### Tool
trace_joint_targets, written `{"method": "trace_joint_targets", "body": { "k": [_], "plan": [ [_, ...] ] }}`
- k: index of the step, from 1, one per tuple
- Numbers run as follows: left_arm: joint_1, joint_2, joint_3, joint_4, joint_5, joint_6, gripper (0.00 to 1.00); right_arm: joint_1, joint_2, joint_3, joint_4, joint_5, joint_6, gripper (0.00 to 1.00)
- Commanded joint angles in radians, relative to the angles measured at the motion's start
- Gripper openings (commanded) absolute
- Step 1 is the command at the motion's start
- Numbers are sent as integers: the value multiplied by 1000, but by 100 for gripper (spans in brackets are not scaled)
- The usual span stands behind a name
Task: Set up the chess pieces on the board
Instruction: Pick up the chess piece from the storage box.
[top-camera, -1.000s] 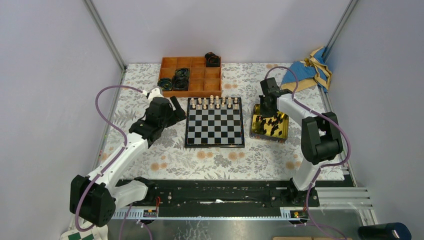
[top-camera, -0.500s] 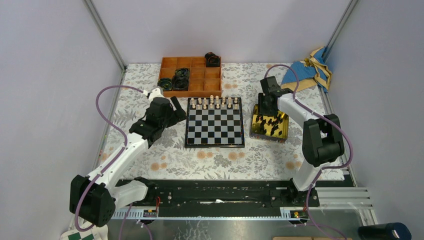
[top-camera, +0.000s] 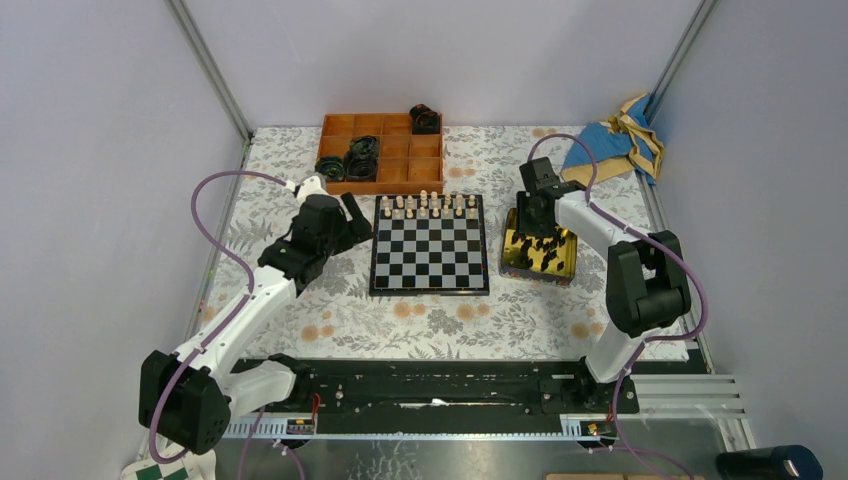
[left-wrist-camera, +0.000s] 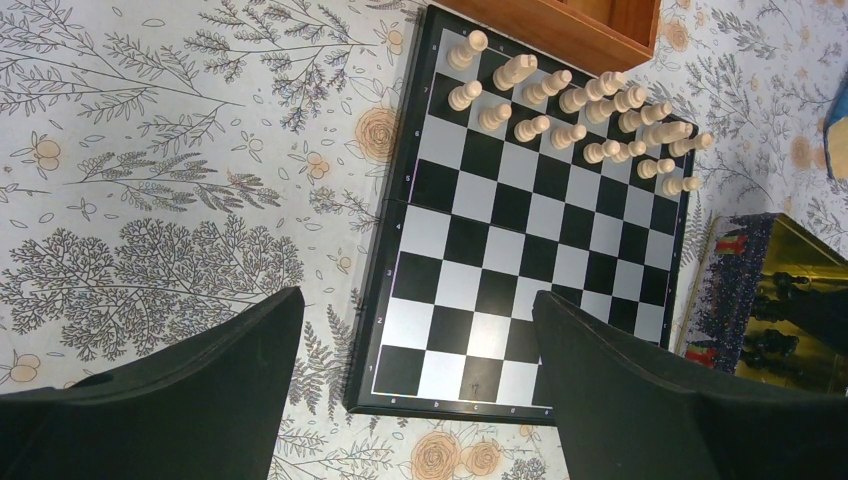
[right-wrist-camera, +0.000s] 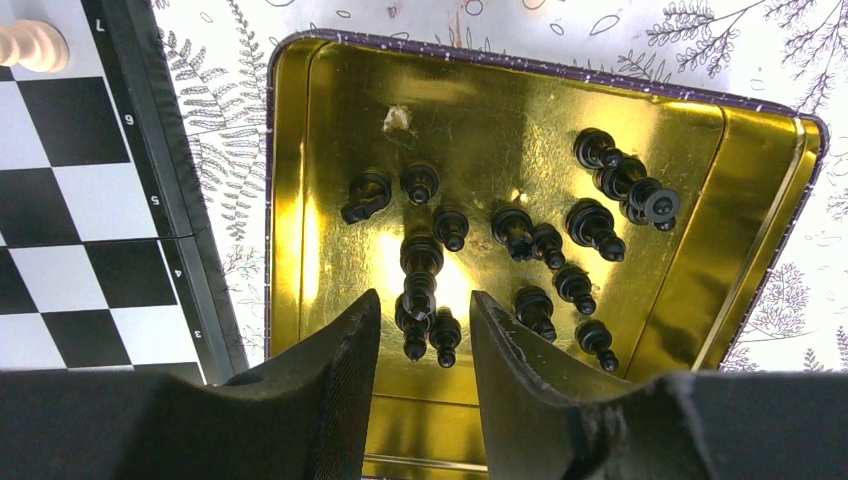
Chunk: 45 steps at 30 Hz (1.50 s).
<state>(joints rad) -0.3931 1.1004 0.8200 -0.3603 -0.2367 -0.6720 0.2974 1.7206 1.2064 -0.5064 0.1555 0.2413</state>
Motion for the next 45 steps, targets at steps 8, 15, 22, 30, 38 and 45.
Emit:
{"method": "trace_joint_targets", "body": {
  "k": [8,15,22,30,38,45],
  "plan": [
    [-13,-6,-5,15,-25,-10,92,12,-28,-18,8,-3,1,41],
    [-19,2,-10,16,-27,-21,92,13,-11,-21,16,-8,2,38],
    [-24,4,-22,22,-29,-26,92,12,12,-12,22,-19,4,36],
    [-25,6,-31,28,-32,-30,92,12,32,-10,26,-25,5,33],
    [-29,4,-36,32,-33,-32,92,12,31,-5,26,-14,3,11],
    [-30,-9,-41,27,-32,-28,92,13,-11,-2,9,9,-2,0]
  ]
}}
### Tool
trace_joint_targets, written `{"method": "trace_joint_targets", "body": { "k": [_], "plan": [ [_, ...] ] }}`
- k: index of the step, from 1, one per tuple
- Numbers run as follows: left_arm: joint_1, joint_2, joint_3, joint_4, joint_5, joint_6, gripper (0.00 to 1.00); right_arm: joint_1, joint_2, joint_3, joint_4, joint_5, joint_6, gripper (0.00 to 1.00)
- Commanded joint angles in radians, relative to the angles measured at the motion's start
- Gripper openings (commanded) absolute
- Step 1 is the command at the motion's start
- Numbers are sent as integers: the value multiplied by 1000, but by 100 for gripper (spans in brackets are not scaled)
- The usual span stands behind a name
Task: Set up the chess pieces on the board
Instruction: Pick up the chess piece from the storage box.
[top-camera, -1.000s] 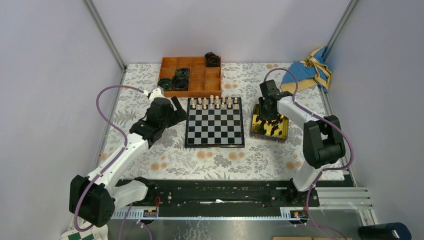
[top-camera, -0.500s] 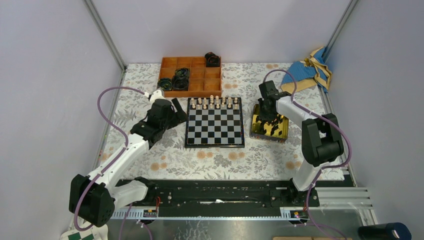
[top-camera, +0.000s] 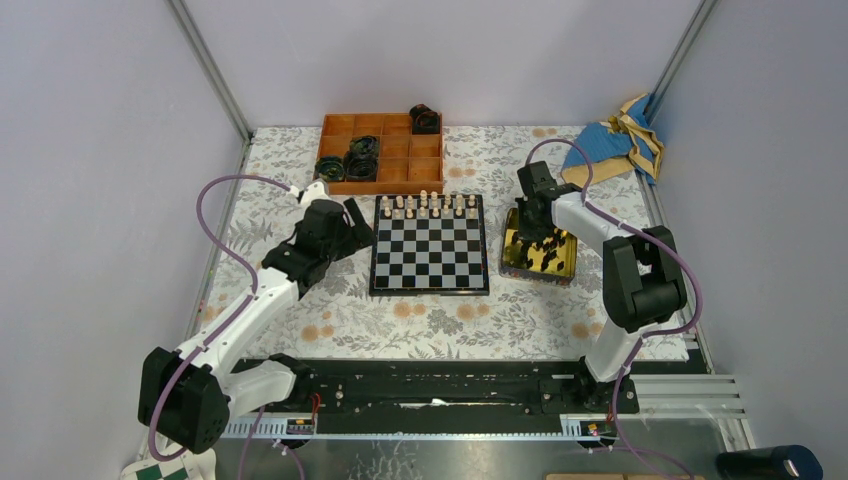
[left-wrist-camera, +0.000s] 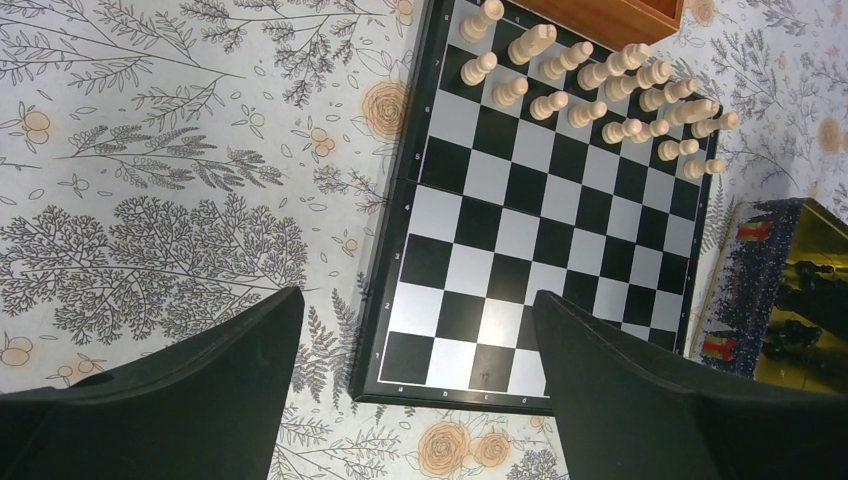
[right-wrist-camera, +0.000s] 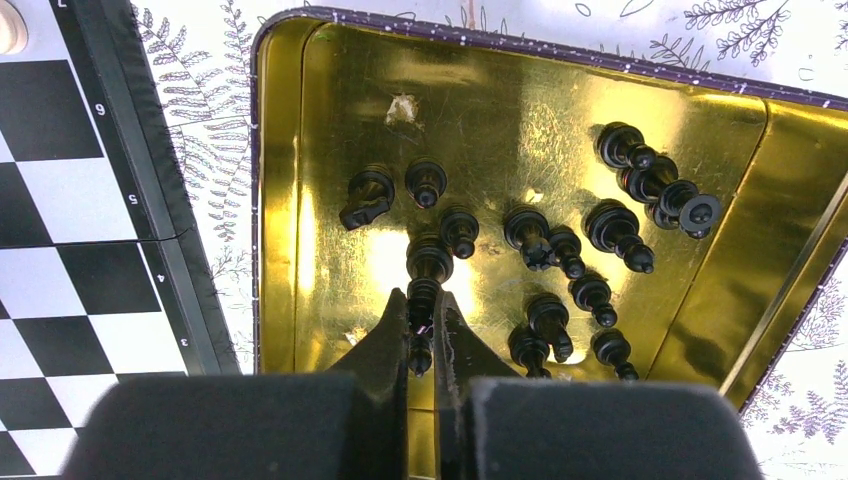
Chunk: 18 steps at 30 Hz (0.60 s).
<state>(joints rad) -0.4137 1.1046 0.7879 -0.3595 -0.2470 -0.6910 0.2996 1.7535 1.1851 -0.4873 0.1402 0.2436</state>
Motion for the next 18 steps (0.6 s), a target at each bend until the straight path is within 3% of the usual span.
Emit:
{"method": "trace_joint_targets", "body": {
  "k": [1,18],
  "plan": [
    [-9,-14,-8,27,-22,-9,92,10,-54,20,-11,29,-6,0],
    [-10,-22,9,20,-37,-1,92,36,-140,82,-47,11,-21,0]
  ]
}}
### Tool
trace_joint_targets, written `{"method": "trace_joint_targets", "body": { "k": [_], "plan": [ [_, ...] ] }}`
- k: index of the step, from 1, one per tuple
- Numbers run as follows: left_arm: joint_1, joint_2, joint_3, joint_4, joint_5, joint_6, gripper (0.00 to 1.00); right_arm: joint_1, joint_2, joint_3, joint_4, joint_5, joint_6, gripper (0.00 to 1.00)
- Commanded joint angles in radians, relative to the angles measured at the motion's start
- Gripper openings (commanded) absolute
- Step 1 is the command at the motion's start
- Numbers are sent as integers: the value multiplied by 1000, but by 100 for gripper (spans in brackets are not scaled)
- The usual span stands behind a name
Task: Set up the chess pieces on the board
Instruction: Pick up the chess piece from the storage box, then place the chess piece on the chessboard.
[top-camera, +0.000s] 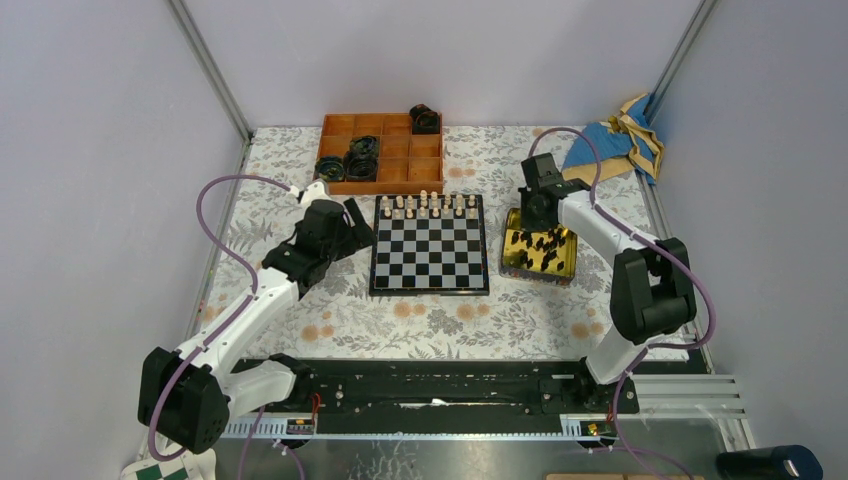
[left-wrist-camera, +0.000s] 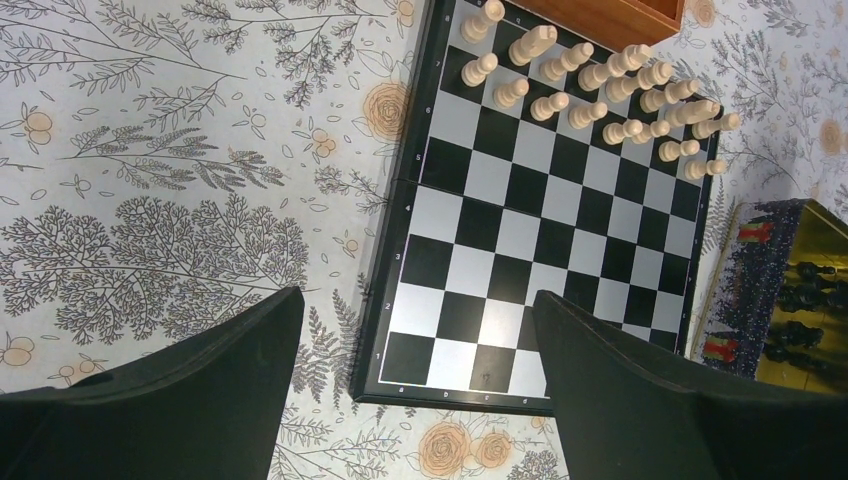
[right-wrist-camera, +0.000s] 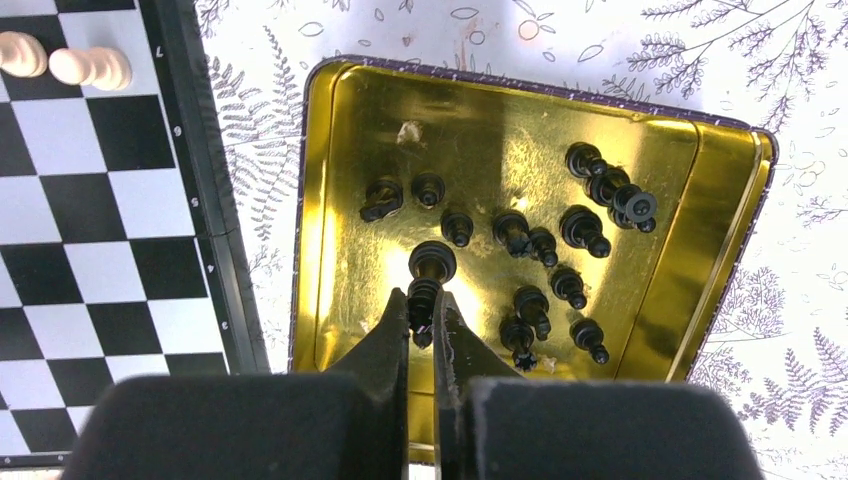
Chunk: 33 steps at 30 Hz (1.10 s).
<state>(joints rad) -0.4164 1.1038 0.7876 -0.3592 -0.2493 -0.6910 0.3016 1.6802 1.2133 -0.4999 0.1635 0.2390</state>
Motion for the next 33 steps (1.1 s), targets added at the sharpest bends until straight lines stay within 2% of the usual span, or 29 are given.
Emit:
{"method": "trace_joint_targets", "body": {
  "k": [1,8,18,25,33],
  "plan": [
    [-7,-21,12,15,-39,2,92,46,-71,64,-43,-13,-18,0],
    [-7,-39,17,1,-53,9,92,168,-76,157,-120,2,-7,0],
    [-7,-85,-2,-14,-47,-4,92,393,-37,196,-176,3,55,0],
    [-8,-109,-14,-24,-42,-8,92,536,52,265,-195,3,88,0],
    [-9,-141,-23,-39,-40,-8,92,631,188,379,-219,-6,97,0]
  ]
}}
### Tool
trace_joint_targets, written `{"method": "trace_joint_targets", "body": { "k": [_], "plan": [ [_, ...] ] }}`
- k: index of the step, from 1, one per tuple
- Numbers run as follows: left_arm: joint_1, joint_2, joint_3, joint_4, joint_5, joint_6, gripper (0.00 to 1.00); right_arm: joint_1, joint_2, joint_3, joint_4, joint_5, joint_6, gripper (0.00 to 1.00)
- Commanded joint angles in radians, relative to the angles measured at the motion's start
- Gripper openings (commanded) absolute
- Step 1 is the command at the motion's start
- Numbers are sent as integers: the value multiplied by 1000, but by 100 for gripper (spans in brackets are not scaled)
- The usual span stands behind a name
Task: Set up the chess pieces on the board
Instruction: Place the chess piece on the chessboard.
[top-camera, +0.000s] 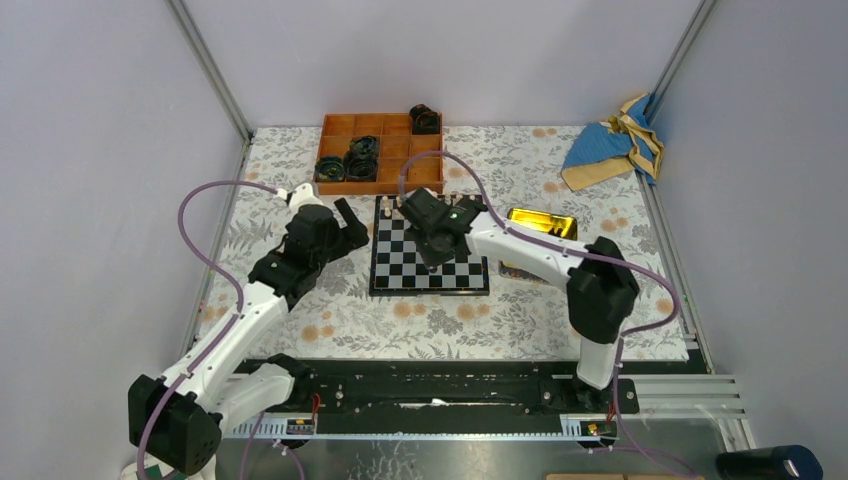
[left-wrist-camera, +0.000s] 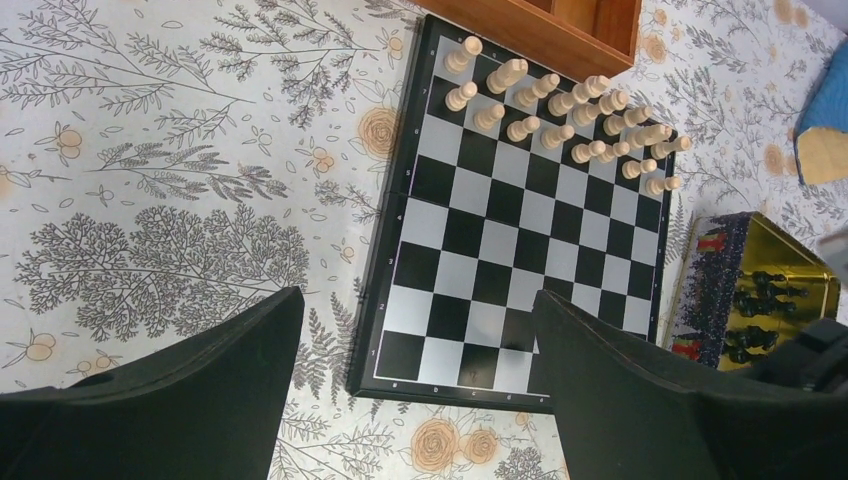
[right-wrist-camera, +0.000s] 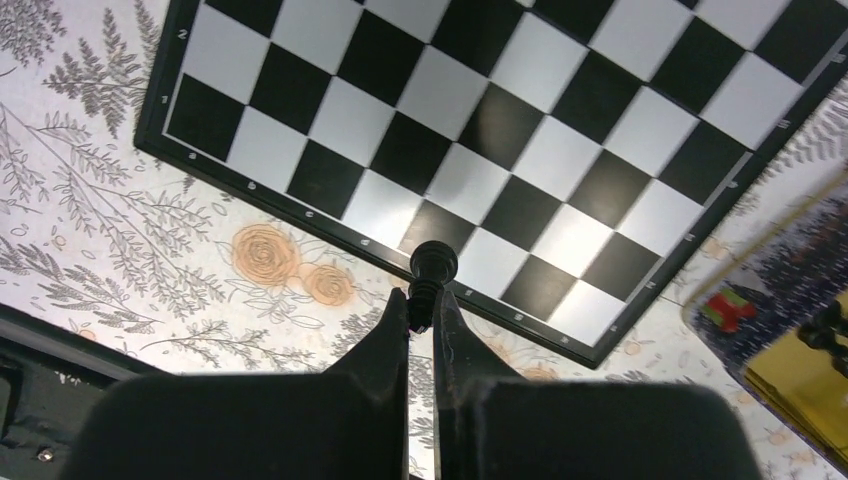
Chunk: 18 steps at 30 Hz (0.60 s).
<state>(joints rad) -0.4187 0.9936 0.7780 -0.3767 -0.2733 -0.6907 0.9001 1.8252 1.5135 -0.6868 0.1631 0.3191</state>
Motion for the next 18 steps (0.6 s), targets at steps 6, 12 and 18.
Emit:
{"method": "trace_joint_targets", "body": {
  "k": [6,12,18],
  "plan": [
    [-7,-55,-27,-30,-14,-10,92,60,107,123,-33,-28,21,0],
    [-5,-69,-37,-34,-13,-11,92,73,142,132,-28,-37,27,0],
    [-7,-74,-45,-37,-11,-15,92,76,154,116,-15,-37,29,0]
  ]
}}
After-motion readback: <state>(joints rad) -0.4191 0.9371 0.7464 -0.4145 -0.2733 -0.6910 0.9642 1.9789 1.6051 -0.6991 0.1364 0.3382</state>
